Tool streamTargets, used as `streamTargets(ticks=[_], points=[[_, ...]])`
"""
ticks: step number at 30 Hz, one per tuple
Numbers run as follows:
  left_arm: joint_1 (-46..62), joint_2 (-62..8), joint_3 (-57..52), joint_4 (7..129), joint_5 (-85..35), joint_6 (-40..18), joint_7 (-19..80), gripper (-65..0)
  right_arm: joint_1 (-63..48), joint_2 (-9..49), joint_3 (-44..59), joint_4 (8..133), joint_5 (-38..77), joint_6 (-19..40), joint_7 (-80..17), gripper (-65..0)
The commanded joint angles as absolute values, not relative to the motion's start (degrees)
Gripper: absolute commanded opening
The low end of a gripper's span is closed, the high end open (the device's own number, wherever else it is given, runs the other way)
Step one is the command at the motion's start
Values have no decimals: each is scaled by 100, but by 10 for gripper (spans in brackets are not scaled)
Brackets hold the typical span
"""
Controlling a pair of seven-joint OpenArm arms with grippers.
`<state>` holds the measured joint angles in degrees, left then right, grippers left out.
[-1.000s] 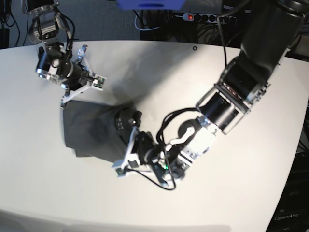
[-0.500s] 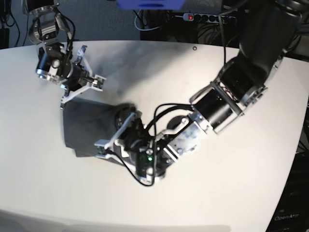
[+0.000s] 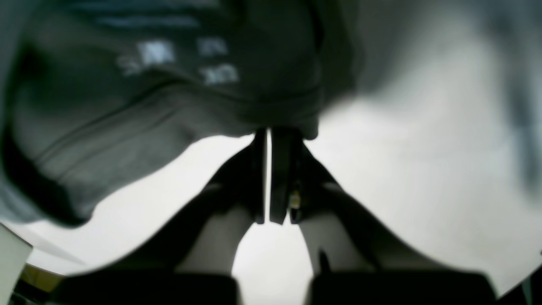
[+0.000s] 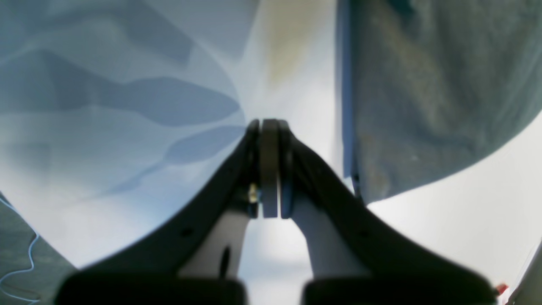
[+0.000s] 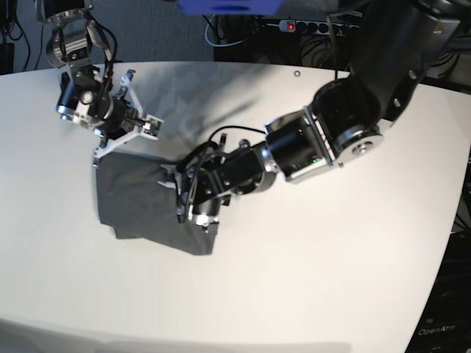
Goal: Fold the T-shirt properly
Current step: 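Press the left gripper onto the bundle's collar end and flatten it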
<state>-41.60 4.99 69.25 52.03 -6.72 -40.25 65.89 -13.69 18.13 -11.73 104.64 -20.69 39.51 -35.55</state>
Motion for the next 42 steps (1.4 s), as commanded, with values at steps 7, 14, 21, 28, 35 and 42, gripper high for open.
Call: streamTargets(ticks=[7,14,21,28,35,42], points=[[-4224,840,6703,4119,-40,-4000,5701,-631,-1323,1859,-1147,10668,-2062,3978,-3512,-650],[-4242,857,5666,3873,13,-4000,4971,-631,-1341,1859,-1147,10668,-2062,3978,-3512,-650],[-4242,857,4848,3811,-31,-4000,4163,-631,-1367,1859,-1156,10668,-2062,3978,-3512,-650],[-4251,900,3714,3389,-48,-3345,3319,-631,-1499,1877,-1156,10730,-2062,3978,-3512,-650],[-4251,900,2721,3389,-48,-2035,2826,-631,-1648,1886,-1156,10835,-2070,3978,-3512,-650],[-4233,900,1640,3785,-154,-2097,3292,-631,-1771,1886,-1156,10844,-2369,3978,-3512,-650]])
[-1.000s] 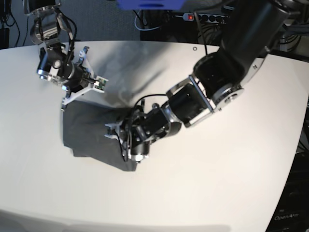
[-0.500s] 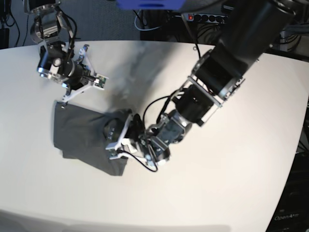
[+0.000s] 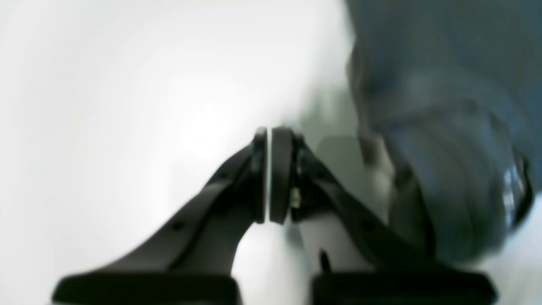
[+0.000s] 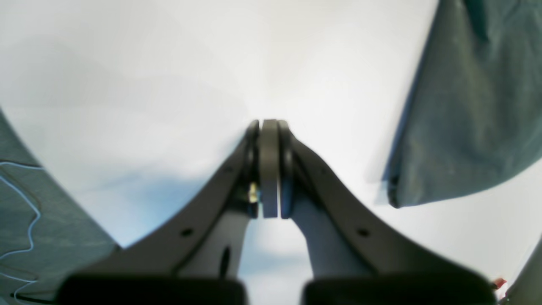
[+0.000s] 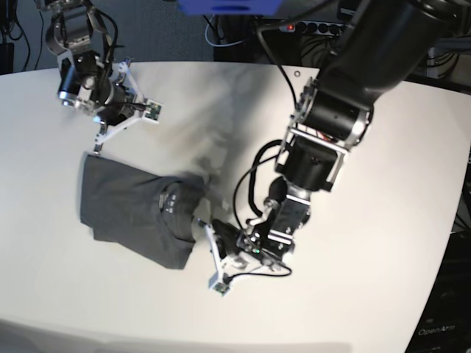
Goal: Fold the T-shirt properly
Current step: 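Press the left gripper onto the bundle's collar end and flatten it, then grasp the bundle's edge with the right gripper and tuck it under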
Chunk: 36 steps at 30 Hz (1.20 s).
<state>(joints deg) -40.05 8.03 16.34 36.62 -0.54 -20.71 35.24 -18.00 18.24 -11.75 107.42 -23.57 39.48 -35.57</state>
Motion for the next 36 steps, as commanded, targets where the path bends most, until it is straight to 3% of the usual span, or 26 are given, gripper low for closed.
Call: streamTargets(ticks=[1,4,10,13,16,23,36], points=[[-4207,900,1657,4022,-259,-2352,3591,-631,-1771,1886,-1156,10844,-2422,3978,-3512,-650],[-3899,900,1666,5007,-488,-2941,4330,-631,-1771,1886,-1147,10844,-2580,3978,-3512,-650],[-3363,760,1930,6905,-479,-3099,5640,-631,-1727,1903,-1165,10835,-2870,3987,-3503,-650],[-3266,655,2457,7336,-488,-3547,5877,-631,-1727,1895,-1165,10835,-2870,3987,-3486,-650],[-3187,813,2774,7213,-453,-3609,5631,-631,-1727,1868,-1174,10835,-2870,3987,-3477,-650],[-3231,900,3345,5965,-488,-3011,4646,-631,-1727,1868,-1174,10835,-2853,3987,-3495,-650],[-3538,900,3336,4031,-497,-2932,3020,-631,-1727,1859,-1182,10835,-2853,3987,-3503,-650]])
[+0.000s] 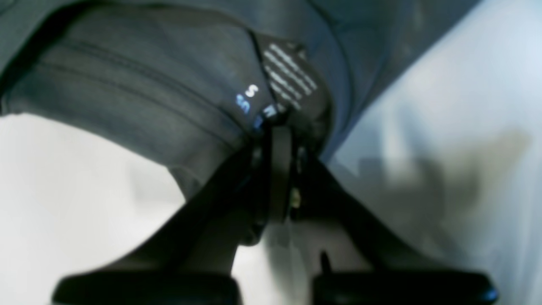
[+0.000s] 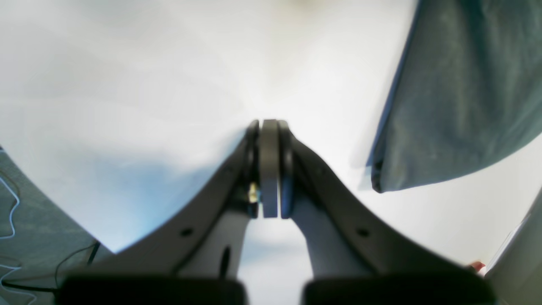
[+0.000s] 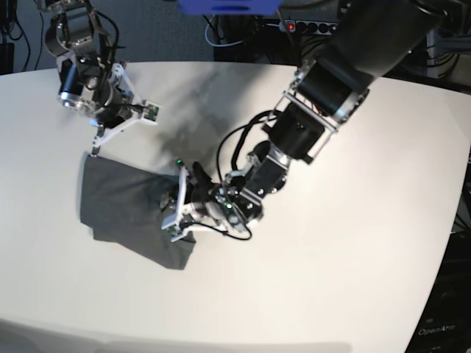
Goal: Fold the T-shirt properly
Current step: 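Grasp the bundle's edge with the right gripper and tuck it under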
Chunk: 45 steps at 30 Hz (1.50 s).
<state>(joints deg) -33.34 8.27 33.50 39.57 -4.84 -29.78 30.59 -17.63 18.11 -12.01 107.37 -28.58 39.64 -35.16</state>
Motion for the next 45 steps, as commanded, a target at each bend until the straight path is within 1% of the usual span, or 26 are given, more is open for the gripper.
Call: streamTargets(ticks=[1,2,7,9,14,19,23,26,29,32,34,39,42,45], points=[[-3574,900,3327,3873,-497,-2923,2853,-631,-1727,1859,-1182,10835,-2853,3987,-3503,-650],[-3591,900,3301,3714,-532,-2897,2659,-631,-1727,1859,-1182,10835,-2853,3987,-3503,-650],[-3767,900,3196,2932,-1156,-2053,1393,-631,-1771,1859,-1156,10835,-2853,3987,-3503,-650],[-3811,900,3196,2721,-1393,-1859,963,-631,-1780,1859,-1156,10835,-2853,3987,-3503,-650],[-3820,900,3178,2501,-2097,-1525,57,-631,-1780,1868,-1147,10835,-2853,3987,-3503,-650],[-3829,900,3178,2492,-2993,-1481,-497,-631,-1780,1903,-1086,10844,-2862,3987,-3503,-650],[-3881,900,3178,2571,-3143,-1490,-453,-631,-1719,2132,-840,10844,-2853,4000,-3477,-650],[-3890,866,3178,2633,-3284,-1534,-66,-631,-1490,2149,-558,10835,-2853,4000,-3495,-650],[-3837,734,3231,3046,-3574,-1543,347,-631,-1367,2053,-92,10826,-2862,4000,-3459,-650],[-3521,514,3222,3829,-3626,-1534,602,-631,-1174,2000,180,10835,-2870,4000,-3451,-650],[-3503,444,3222,4031,-3626,-1534,734,-631,-1068,2009,198,10800,-2879,4000,-3451,-650],[-3547,409,3231,4040,-3618,-1525,963,-631,-963,2167,145,10782,-2993,4000,-3407,-650],[-3521,409,3240,4031,-3609,-1525,963,-631,-778,2185,48,10633,-3020,4000,-3125,-650],[-3512,409,3240,3908,-3310,-1525,963,-631,-602,2176,57,10316,-3020,4000,-2958,-650]])
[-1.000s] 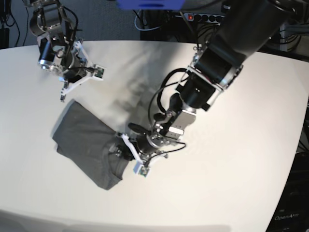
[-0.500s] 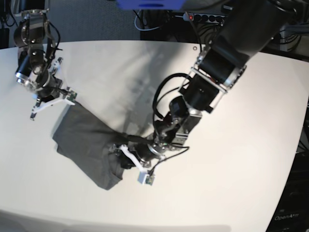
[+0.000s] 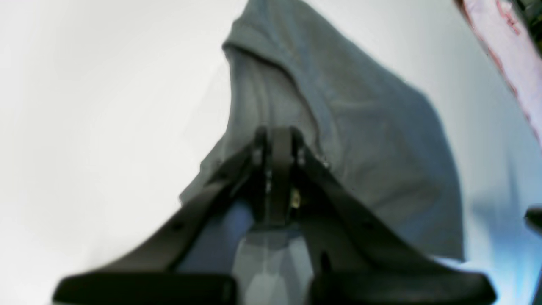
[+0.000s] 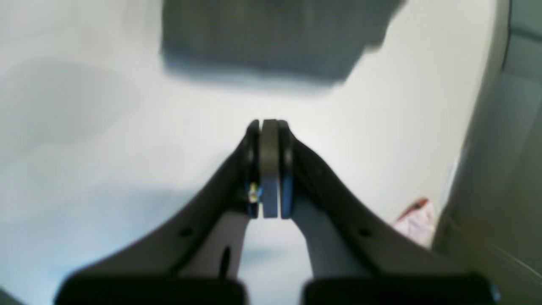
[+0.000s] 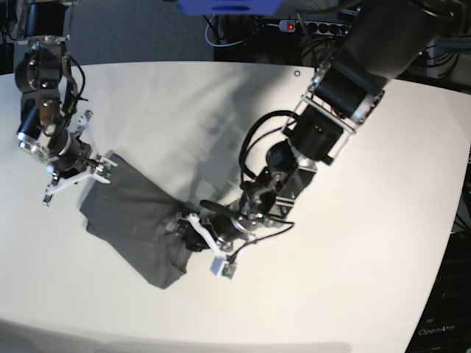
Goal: Fold the T-shirt properly
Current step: 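Grasp the bundle's edge with the right gripper and tuck it under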
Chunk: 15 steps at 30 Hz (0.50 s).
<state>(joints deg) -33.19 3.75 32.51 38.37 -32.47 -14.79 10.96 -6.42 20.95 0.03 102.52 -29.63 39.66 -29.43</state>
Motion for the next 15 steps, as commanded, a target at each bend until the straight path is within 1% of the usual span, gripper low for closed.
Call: streamTargets(ticks=[1,4,6,15], points=[[-3503,409,3240,3864,-3213,-1525,963,-631,-585,2149,57,10211,-3020,4000,-2862,-650],[-3503,444,3231,3723,-3029,-1525,963,-631,-549,2141,57,9877,-3020,4000,-2475,-650],[-3503,453,3231,3670,-3002,-1525,963,-631,-435,2035,57,9675,-3020,4000,-2220,-650],[-3503,409,3231,3670,-3002,-1525,963,-631,31,1947,57,8734,-3020,4000,-1569,-650]])
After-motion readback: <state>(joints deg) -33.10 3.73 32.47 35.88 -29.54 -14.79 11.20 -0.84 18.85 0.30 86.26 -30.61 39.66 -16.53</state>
